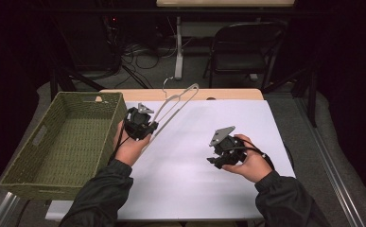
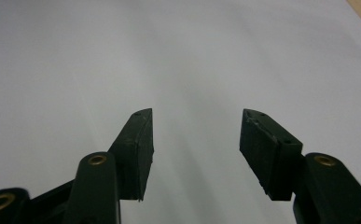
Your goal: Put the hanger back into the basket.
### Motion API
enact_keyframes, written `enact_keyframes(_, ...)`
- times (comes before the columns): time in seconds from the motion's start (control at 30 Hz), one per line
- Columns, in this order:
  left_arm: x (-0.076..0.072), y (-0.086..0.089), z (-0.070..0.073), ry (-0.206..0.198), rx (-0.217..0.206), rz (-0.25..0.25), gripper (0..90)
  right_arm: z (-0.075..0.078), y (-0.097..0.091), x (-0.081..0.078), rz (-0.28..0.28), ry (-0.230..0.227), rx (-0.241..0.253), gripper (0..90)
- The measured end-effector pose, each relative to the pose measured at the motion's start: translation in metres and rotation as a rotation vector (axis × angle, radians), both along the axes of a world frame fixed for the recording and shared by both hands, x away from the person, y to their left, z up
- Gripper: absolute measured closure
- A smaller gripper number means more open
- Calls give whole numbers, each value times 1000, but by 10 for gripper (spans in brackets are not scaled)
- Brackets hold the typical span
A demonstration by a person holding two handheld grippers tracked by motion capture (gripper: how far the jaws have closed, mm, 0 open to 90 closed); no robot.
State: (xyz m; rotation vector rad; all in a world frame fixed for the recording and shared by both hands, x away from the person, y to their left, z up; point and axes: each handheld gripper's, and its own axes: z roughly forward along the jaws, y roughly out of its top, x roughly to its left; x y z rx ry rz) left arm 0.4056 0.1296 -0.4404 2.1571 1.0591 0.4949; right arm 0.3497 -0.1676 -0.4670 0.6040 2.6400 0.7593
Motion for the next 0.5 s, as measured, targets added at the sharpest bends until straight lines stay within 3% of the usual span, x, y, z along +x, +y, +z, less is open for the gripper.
enact_keyframes(0.2, -12, 4, 24, -5, -11, -13, 875, -1, 1, -2, -3, -5, 12, 449)
enact_keyframes(0.33, -15, 6, 36, -6, 3, 1, 875, -4, 1, -1, -5, 0, 11, 455)
enact_keyframes(0.5, -14, 16, 45, -4, -10, 33, 874, -4, 1, -1, 0, 0, 16, 461)
